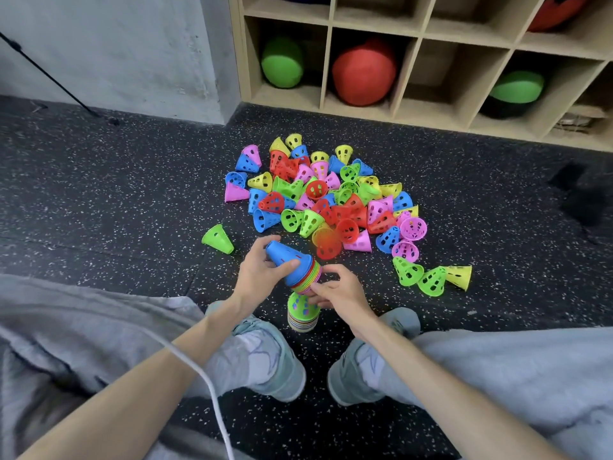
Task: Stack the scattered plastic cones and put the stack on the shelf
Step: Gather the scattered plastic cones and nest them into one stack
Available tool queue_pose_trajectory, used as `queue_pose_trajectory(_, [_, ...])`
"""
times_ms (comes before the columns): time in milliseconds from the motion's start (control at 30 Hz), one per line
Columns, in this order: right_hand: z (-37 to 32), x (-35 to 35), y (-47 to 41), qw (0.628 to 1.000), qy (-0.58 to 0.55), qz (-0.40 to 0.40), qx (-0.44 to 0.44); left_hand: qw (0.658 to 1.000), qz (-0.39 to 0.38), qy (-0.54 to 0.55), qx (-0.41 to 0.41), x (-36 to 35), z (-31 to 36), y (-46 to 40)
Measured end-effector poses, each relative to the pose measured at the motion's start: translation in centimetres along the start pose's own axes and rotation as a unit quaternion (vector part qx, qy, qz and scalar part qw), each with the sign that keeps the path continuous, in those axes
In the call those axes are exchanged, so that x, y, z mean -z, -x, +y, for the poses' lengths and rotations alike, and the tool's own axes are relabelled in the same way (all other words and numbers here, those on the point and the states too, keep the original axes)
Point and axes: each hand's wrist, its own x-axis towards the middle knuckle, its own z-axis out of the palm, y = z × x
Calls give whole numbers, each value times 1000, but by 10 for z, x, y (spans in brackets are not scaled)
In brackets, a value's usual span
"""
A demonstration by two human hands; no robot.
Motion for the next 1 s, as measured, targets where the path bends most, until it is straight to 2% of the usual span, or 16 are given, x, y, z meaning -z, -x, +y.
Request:
queue_pose_trajectory(167, [14,0,2,999,17,-3,-30,999,-28,-36,-17,-7,-9,7])
queue_pose_trajectory(333, [29,8,-3,995,92,-5,-31,997,-64,-38,-10,-8,-21,5])
queue_pose_trajectory(767, [30,19,3,994,109,22,-17,987,-114,-103,-37,-13,-19,10])
queue_pose_trajectory(833, [27,21,2,993,116,26,-11,979,-136,-141,-52,-15,-18,11])
queue_pose_trajectory(933, [23,25,3,993,117,26,4,949,-206,-225,-78,-22,-18,14])
queue_pose_trajectory(1000, [21,26,4,993,118,22,14,943,-213,-246,-71,-25,-23,13])
